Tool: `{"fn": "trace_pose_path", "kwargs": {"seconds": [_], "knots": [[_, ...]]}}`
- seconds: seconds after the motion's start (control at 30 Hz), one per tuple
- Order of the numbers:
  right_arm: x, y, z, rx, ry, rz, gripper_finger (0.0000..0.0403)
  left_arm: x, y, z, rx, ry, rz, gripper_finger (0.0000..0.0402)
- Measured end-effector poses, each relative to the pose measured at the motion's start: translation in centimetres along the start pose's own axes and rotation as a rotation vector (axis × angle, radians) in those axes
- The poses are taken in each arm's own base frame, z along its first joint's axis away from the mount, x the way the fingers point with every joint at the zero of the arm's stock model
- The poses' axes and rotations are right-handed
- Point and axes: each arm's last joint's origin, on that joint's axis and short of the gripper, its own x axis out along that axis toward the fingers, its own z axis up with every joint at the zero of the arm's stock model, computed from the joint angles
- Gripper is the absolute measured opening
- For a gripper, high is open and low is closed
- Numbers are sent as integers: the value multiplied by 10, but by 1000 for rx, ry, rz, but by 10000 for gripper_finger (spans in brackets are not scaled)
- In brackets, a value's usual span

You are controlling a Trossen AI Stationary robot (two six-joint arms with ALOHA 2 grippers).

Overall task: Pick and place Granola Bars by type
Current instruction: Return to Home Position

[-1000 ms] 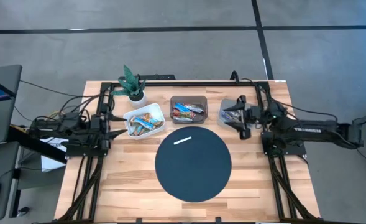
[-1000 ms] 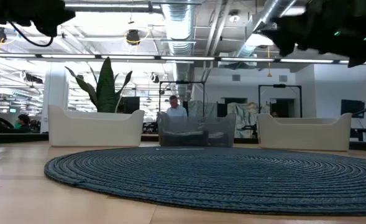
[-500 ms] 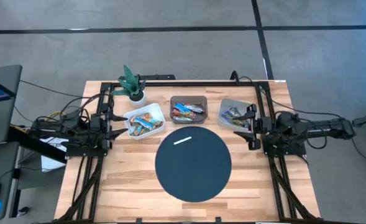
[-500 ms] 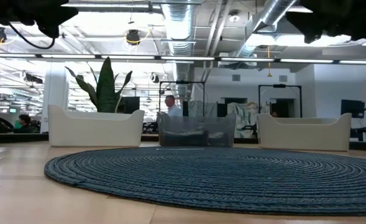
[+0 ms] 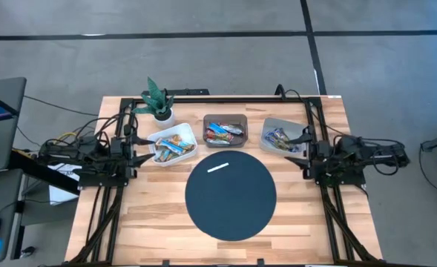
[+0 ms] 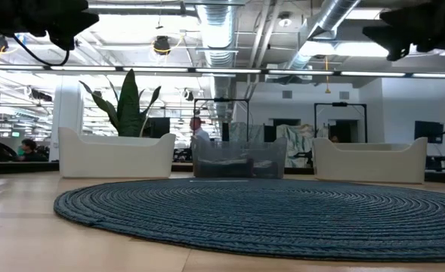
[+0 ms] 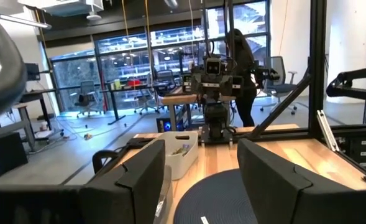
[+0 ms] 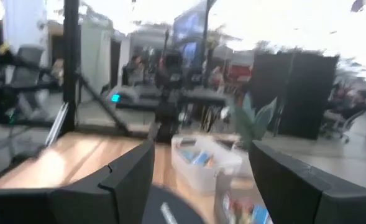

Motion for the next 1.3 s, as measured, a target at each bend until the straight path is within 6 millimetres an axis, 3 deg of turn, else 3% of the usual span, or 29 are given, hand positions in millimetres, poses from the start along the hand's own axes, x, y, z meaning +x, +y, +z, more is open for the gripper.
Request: {"fn": "trace_pose_path", "kwargs": {"seconds": [0.13,0.4,0.63,1.07,1.3], "knots": [[0,2,-6,12,49,38,255,0,0,0,2,2,0,197],[6,9,-40,13,41,31,255,0,-1,-2,6,17,-16,197],[6,9,-40,54,30,48,255,0,-1,-3,8,28,-17,197],[6,12,-45,36,68,130,255,5,-6,-27,7,67,-24,197],[6,12,-45,70,71,126,255,5,-8,-26,-9,43,-97,197]]}}
